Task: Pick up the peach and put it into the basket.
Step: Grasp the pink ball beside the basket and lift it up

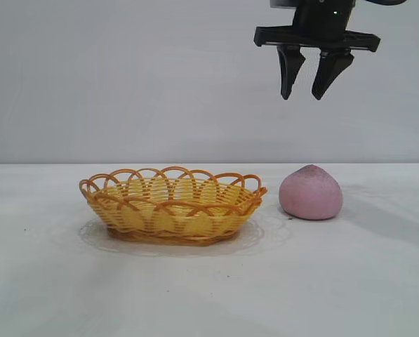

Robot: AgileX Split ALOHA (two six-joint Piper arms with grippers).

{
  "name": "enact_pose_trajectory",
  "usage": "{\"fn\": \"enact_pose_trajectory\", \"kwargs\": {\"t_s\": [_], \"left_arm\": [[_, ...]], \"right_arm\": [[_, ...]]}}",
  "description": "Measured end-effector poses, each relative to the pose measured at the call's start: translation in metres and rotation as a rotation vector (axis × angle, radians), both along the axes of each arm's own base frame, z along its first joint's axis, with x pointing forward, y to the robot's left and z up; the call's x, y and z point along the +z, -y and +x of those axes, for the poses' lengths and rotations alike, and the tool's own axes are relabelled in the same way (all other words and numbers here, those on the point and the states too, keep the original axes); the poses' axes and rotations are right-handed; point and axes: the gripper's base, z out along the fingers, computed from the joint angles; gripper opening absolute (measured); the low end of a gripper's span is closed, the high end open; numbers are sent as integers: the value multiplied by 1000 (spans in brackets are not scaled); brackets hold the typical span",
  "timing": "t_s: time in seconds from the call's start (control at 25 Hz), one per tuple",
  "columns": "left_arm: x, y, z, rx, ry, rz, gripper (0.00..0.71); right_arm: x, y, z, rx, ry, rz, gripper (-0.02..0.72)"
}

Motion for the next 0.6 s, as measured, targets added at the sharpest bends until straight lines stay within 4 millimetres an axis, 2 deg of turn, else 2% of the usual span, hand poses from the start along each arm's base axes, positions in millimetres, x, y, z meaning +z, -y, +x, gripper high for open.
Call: {"fn": "enact_pose_trajectory", "kwargs": {"t_s": [0.08,0.2,0.4,0.6], "left_arm": [[22,-2,-19,10,52,32,359],[29,-4,-54,33,66,39,359],[3,-4,-120,62,-1,-4,359],[-5,-5,-177,79,-6,-20,359]], "right_arm": [[0,0,0,0,-1,2,372],[0,0,0,-1,-1,4,372],[0,0,0,12,0,-2,372],[0,-1,0,17,-3,3,372]]}}
